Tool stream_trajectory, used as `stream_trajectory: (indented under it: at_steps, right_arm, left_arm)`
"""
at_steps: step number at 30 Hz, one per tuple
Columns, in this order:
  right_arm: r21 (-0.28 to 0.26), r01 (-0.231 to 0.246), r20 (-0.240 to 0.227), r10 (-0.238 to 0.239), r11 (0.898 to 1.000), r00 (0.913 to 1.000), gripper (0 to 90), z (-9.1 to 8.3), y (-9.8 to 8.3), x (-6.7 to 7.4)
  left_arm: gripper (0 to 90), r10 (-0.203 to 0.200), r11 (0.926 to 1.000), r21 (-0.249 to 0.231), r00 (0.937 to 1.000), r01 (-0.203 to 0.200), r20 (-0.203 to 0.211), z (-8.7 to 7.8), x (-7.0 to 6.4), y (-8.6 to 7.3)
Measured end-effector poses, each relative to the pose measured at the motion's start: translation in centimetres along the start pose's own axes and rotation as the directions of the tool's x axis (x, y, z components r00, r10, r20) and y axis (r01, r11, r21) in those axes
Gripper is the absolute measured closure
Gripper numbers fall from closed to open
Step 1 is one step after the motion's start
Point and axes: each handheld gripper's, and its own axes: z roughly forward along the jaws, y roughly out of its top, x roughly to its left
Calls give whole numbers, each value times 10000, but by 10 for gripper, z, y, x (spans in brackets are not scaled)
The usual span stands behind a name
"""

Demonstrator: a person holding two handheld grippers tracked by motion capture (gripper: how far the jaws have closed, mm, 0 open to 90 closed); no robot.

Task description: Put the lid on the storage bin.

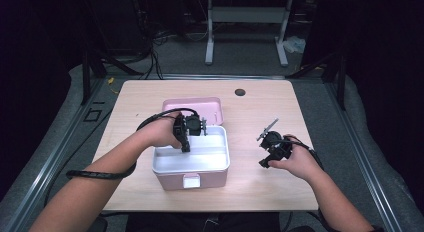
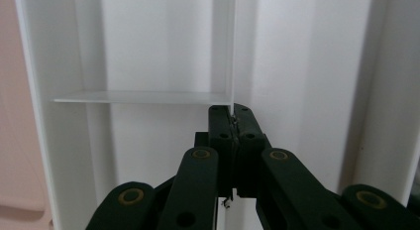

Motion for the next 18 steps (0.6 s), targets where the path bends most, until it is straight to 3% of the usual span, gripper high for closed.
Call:
stream_trajectory:
  at_steps: [9, 18]
  right_arm:
    - [16, 160, -143, -160, 9999, 9998, 399, 5, 10, 4]
    - [-42, 4, -456, -6, 10000, 9990, 429, 7, 19, 3]
  left_arm:
    - [872, -67, 9999, -132, 10000, 67, -49, 8, -1, -6]
    - [799, -985, 9942, 398, 9948, 994, -248, 7, 2, -30]
